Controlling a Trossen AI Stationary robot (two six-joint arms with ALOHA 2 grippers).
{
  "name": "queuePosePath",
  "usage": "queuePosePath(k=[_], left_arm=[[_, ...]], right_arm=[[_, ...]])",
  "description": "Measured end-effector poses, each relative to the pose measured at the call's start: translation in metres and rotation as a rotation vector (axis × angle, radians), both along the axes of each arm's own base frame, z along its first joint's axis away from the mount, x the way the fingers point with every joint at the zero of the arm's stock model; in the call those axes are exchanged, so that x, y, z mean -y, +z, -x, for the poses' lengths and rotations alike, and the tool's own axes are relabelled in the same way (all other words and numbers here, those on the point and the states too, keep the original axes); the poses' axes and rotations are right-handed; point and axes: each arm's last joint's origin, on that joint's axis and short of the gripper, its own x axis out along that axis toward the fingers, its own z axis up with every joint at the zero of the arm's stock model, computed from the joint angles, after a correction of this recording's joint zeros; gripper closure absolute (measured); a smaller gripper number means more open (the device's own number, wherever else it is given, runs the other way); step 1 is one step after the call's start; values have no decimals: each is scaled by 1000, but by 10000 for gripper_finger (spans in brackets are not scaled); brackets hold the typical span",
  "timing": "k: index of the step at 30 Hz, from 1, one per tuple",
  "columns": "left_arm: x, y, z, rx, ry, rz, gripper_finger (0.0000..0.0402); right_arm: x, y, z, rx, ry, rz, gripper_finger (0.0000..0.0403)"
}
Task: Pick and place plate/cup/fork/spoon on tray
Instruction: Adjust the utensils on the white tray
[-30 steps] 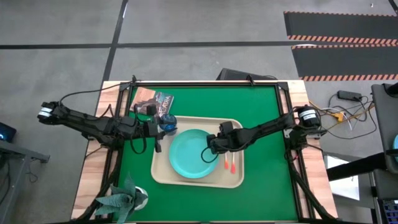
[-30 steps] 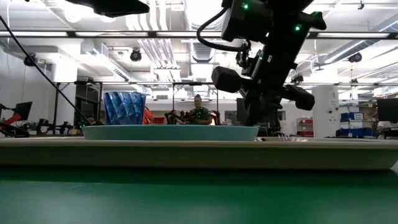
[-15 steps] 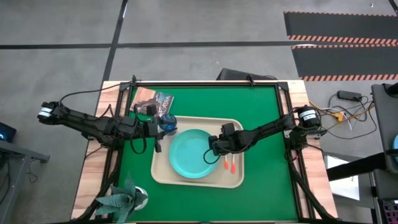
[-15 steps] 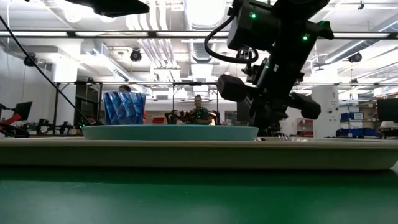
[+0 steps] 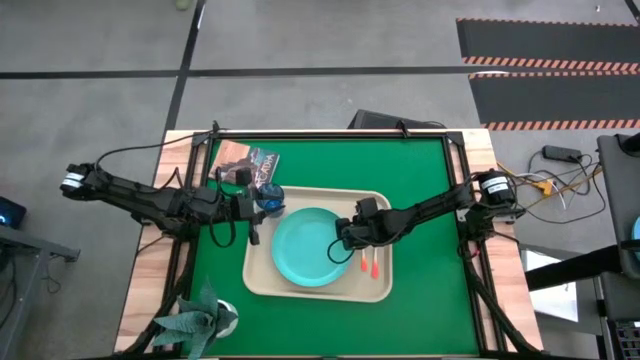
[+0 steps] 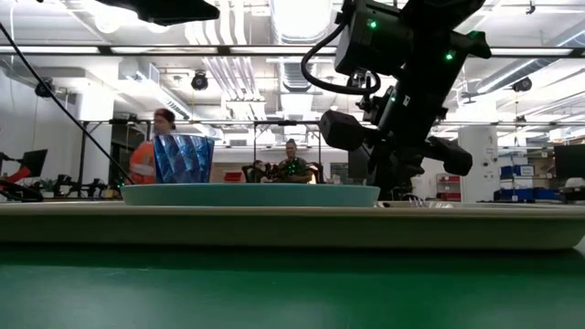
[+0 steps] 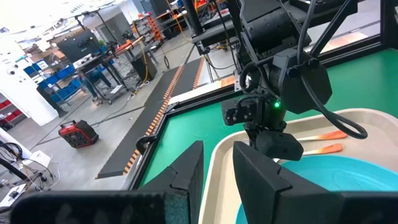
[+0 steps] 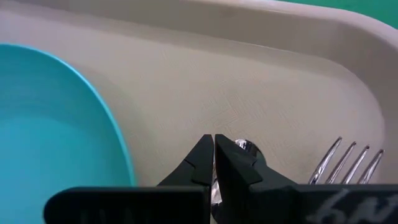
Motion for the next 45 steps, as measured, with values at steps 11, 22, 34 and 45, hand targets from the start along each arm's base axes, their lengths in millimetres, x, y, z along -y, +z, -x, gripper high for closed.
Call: queuePosePath(k=[11, 22, 34, 45], left_arm=[[0, 0, 0, 0, 0, 0, 329], [0, 0, 0, -1, 0, 0, 329], [0, 0, 0, 6, 2, 25, 329], [0, -1, 0, -3, 3, 26, 329]], right_arm=[[0, 0, 1, -10, 3, -5, 394], [0, -1, 5, -57, 13, 4, 394], [-2, 7, -7, -5, 88, 24, 394], [-1, -1, -26, 87, 146, 115, 394]])
